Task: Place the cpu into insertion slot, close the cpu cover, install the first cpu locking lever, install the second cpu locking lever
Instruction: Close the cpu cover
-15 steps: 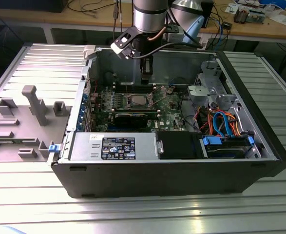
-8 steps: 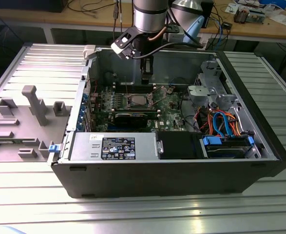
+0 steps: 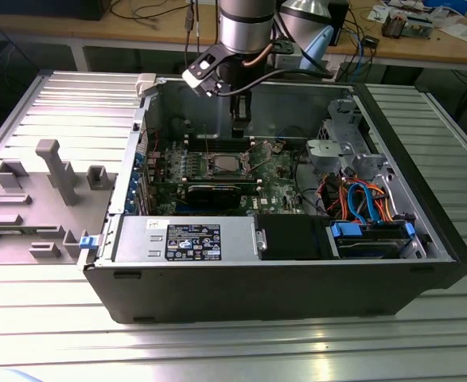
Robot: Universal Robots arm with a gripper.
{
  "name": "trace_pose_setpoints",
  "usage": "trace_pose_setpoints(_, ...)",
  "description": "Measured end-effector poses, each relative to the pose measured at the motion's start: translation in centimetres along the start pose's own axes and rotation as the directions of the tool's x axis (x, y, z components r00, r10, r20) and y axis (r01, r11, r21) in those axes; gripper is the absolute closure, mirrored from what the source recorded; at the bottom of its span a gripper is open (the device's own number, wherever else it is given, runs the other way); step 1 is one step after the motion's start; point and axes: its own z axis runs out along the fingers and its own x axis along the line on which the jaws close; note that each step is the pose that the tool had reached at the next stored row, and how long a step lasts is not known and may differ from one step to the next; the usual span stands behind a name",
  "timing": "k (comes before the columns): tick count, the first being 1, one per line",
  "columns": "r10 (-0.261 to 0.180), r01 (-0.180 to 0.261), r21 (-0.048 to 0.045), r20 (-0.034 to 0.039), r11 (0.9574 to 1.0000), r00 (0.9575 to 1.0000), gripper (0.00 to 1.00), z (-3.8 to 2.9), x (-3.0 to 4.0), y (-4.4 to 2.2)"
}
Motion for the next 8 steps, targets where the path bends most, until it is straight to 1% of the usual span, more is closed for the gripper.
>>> trace_pose_setpoints(4, 0.0, 0.0, 0.0, 0.0, 1.0, 1.0, 0.89, 0.0, 0.0, 0.13)
trace_pose_setpoints(7, 0.0, 0.0, 0.0, 0.0001, 1.0, 1.0, 0.89, 0.01, 0.01, 0.59)
trace_pose_setpoints(8, 0.0, 0.0, 0.0, 0.0, 1.0, 1.0, 0.89, 0.02, 0.01, 0.95)
